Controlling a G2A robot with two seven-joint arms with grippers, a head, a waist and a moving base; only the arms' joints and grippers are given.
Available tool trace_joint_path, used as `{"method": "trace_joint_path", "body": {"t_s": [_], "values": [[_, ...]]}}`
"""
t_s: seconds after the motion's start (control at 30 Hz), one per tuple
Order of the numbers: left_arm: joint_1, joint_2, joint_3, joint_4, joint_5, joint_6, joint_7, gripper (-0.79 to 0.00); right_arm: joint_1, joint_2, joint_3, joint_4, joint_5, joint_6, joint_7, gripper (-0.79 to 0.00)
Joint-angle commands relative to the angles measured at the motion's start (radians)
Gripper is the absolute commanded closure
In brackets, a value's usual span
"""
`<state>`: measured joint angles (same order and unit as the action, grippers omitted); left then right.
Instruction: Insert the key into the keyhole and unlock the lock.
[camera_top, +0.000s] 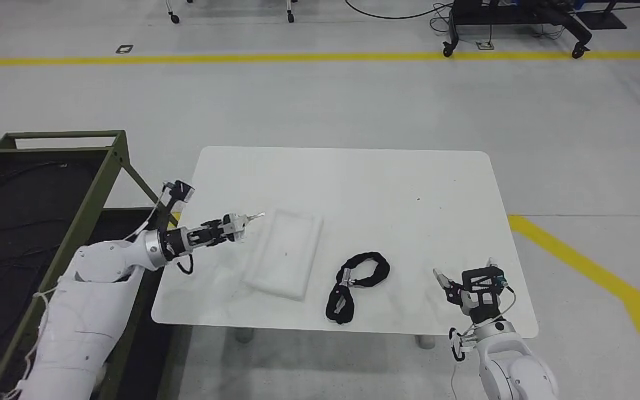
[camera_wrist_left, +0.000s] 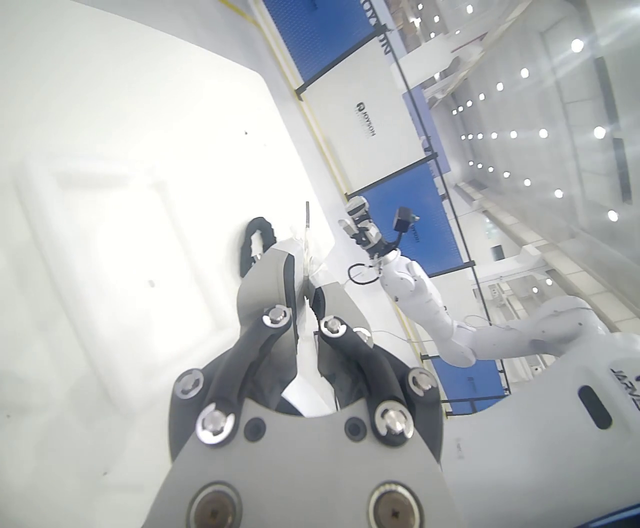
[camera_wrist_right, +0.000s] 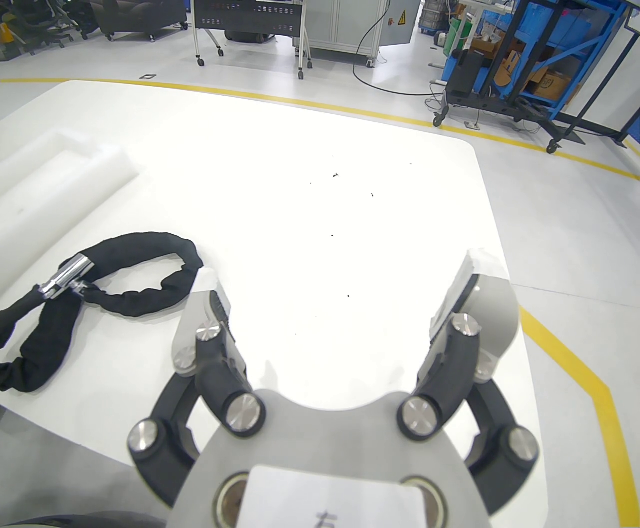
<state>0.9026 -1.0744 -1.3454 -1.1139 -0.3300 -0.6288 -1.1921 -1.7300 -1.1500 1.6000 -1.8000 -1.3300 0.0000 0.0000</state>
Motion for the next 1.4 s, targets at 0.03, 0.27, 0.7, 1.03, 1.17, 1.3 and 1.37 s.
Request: {"method": "trace_joint_path", "body": {"t_s": [0.03,0.27,0.7,1.03,1.17,1.3,1.37], "values": [[0.068,0.05,-0.009,-0.076,-0.063,0.014,-0.014,0.0,0.0,0.0,0.0,0.0,0.0,0.0,0.0,-0.785],[0.072,0.055,-0.008,-0.081,-0.066,0.019,-0.019,0.0,0.0,0.0,0.0,0.0,0.0,0.0,0.0,-0.785],[0.072,0.055,-0.008,-0.081,-0.066,0.019,-0.019,0.0,0.0,0.0,0.0,0.0,0.0,0.0,0.0,-0.785],[0.072,0.055,-0.008,-0.081,-0.066,0.019,-0.019,0.0,0.0,0.0,0.0,0.0,0.0,0.0,0.0,-0.785],[0.072,0.055,-0.008,-0.081,-0.066,0.019,-0.019,0.0,-0.013,0.0,0.004,-0.034,-0.056,0.029,-0.033,-0.785],[0.072,0.055,-0.008,-0.081,-0.066,0.019,-0.019,0.0,-0.109,-0.003,0.019,-0.172,-0.119,0.101,-0.025,-0.785],[0.072,0.055,-0.008,-0.081,-0.066,0.019,-0.019,0.0,-0.156,-0.003,0.037,-0.255,-0.141,0.114,0.045,-0.785]]}}
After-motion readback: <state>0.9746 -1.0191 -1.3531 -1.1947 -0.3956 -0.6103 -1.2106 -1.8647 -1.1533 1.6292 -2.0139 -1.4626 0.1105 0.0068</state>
